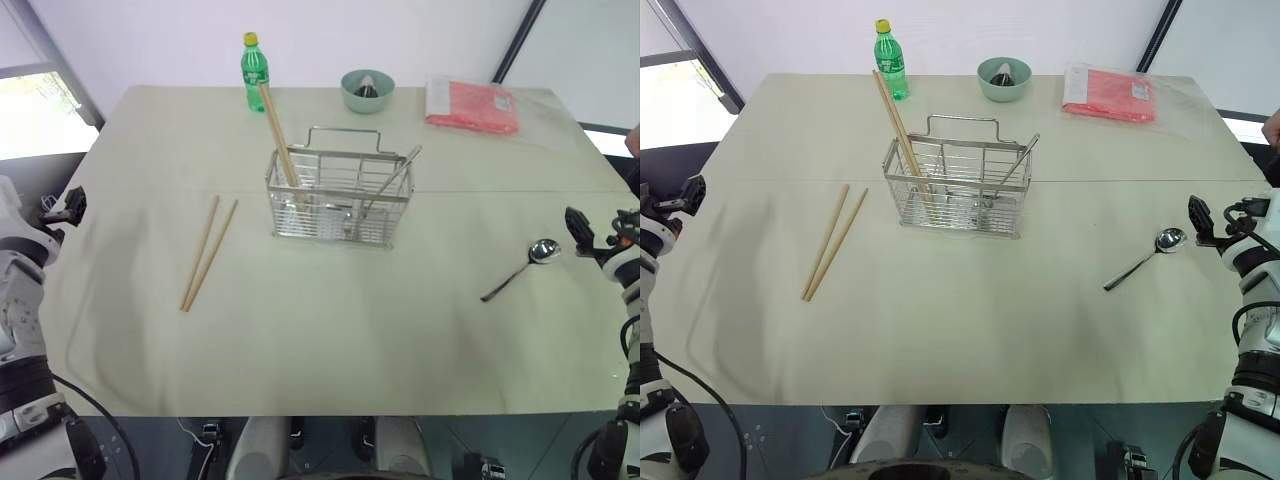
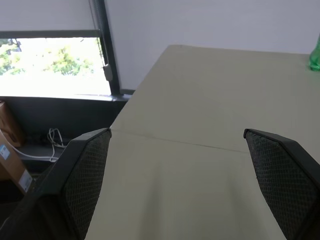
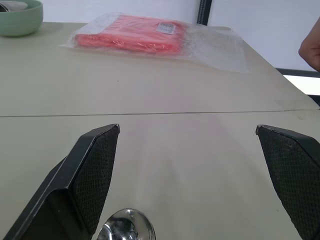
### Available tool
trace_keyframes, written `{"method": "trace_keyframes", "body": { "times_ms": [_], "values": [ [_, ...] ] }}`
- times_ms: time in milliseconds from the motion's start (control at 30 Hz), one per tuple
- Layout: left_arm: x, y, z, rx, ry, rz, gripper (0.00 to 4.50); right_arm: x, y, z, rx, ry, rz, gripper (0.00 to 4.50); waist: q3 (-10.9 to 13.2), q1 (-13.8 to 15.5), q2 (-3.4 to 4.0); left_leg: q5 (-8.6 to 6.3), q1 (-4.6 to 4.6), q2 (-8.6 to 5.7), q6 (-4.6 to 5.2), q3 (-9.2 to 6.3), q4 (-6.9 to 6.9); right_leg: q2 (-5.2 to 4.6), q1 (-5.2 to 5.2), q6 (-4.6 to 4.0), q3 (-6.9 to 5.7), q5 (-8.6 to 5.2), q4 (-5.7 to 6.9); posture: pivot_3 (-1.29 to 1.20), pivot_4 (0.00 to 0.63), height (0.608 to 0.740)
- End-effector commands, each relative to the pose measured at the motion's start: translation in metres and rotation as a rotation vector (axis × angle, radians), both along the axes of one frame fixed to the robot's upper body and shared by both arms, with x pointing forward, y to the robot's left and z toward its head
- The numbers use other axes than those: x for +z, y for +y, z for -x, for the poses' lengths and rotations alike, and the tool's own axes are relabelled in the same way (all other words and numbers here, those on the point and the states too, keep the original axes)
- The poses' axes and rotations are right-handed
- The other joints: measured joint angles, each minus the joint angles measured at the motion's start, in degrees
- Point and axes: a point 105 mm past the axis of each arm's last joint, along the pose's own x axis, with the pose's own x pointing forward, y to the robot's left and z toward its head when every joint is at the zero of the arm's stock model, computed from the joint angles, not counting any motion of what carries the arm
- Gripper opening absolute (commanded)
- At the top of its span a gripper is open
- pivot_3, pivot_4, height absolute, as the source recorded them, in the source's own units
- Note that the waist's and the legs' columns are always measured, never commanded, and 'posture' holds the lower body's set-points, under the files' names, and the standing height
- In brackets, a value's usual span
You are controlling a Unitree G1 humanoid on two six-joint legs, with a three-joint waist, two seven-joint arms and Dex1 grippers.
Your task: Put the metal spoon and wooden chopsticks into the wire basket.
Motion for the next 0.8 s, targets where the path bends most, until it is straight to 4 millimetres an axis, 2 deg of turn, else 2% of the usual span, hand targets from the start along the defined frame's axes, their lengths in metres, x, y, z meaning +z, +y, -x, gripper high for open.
{"method": "trace_keyframes", "body": {
  "times_ms": [33, 133, 600, 800],
  "values": [
    [0.021, 0.006, 0.004, 0.024, -0.049, -0.058, 4.46, 0.018, -0.002, 0.0, -0.001, -0.053, 0.03, 4.5, 0.0, 0.0, 0.0, 0.0, 0.0, 0.0, 0.0, 0.0, 0.0, 0.0, -0.01, 0.0, 0.01, 0.0, 0.0, 0.0, 0.15, 0.671],
    [0.021, 0.005, 0.004, 0.009, -0.064, -0.007, 4.46, 0.017, -0.001, 0.0, -0.001, -0.053, 0.027, 4.5, 0.0, 0.1, 0.0, 0.0, 0.0, 0.0, 0.0, 0.02, 0.0, 0.0, -0.02, 0.0, 0.02, 0.0, 0.02, 0.0, 0.15, 0.671],
    [0.025, 0.003, 0.0, -0.004, -0.059, -0.028, 4.46, 0.017, 0.0, 0.001, 0.0, -0.05, 0.028, 4.5, 0.0, 0.0, 0.0, 0.0, -0.01, 0.0, 0.0, 0.03, 0.02, 0.0, -0.03, 0.0, 0.03, 0.0, 0.04, 0.0, 0.15, 0.671],
    [0.037, -0.004, -0.001, -0.046, -0.088, -0.028, 4.46, 0.03, -0.001, -0.002, 0.02, -0.053, 0.062, 4.5, 0.0, 0.0, 0.0, 0.0, -0.02, 0.0, 0.0, 0.04, 0.02, 0.0, -0.04, 0.0, 0.05, 0.0, 0.04, 0.0, 0.15, 0.671]
  ]
}}
